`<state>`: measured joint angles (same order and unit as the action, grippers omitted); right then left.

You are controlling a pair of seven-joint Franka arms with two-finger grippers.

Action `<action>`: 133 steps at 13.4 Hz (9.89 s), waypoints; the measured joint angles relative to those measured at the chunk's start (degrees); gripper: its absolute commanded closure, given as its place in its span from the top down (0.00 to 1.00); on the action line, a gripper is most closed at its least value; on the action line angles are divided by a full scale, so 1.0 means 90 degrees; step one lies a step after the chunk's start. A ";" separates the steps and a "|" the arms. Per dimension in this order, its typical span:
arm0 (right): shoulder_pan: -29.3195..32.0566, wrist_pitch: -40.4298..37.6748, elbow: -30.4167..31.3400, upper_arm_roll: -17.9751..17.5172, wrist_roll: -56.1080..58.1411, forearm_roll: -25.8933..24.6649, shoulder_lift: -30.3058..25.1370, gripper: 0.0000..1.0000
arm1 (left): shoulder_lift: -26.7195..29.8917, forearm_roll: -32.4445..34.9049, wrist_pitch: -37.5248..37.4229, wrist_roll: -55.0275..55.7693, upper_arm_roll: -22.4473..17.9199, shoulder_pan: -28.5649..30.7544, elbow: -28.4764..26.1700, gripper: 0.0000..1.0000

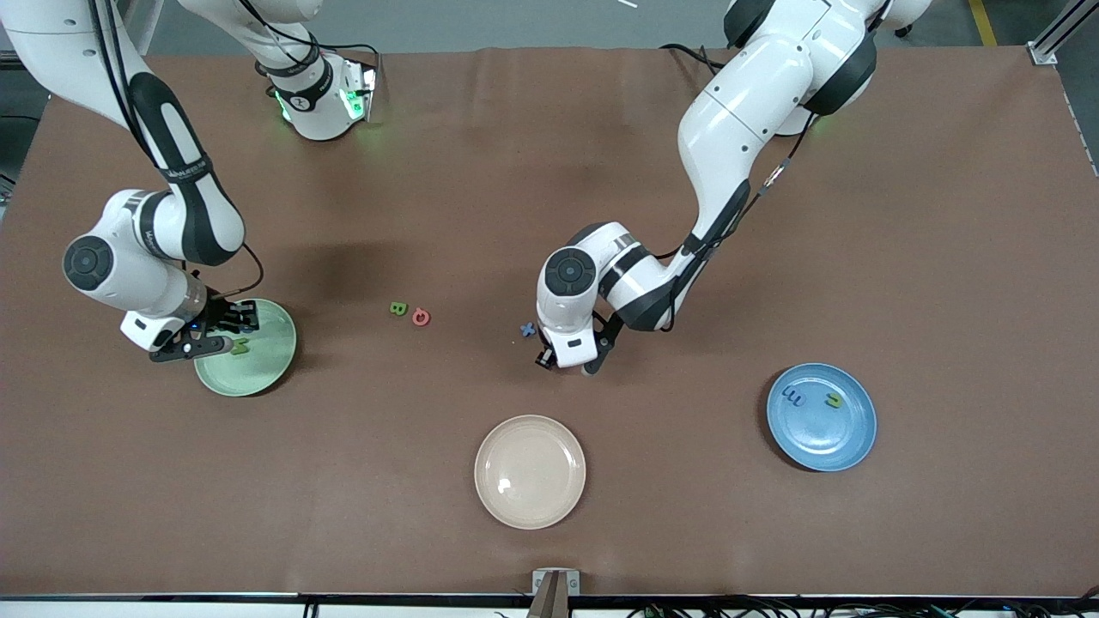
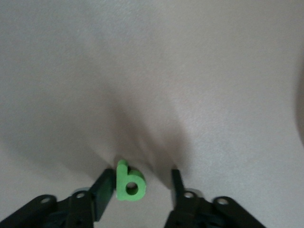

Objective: Sort upper and lower case letters into plates
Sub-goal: 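Grasp the green b with the left gripper while the right gripper places C, then drop the b onto the blue plate while the right gripper returns, then grasp the blue x with the left gripper while the right gripper grasps B, then drop the x onto the blue plate while the right gripper places B, then raise the left arm to rest while the right gripper grasps the pink Q, then place the pink Q onto the green plate with the right gripper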

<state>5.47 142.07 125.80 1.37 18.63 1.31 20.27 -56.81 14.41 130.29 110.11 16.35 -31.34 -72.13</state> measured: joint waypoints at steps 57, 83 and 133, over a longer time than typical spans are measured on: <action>-0.3026 0.0189 -0.0082 -0.0083 -0.3774 0.0761 0.0577 0.49 | -0.0221 -0.0072 -0.0293 -0.2362 -0.0130 -0.0696 0.0660 0.60; -0.0201 -0.0905 -0.1051 0.0138 0.0495 0.0746 0.0321 0.27 | 0.1275 0.0257 -0.2380 -0.4172 -0.0211 0.1619 0.0837 0.00; -0.3612 0.0110 -0.0835 -0.0082 -0.5828 0.0607 0.0959 0.20 | 0.4437 -0.0326 -0.3311 -1.0254 -0.0188 0.4831 -0.0330 1.00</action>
<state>-27.03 143.06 118.29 0.63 -33.83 6.77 28.90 -16.87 11.48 100.49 17.83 14.66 12.14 -75.10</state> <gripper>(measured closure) 0.639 0.000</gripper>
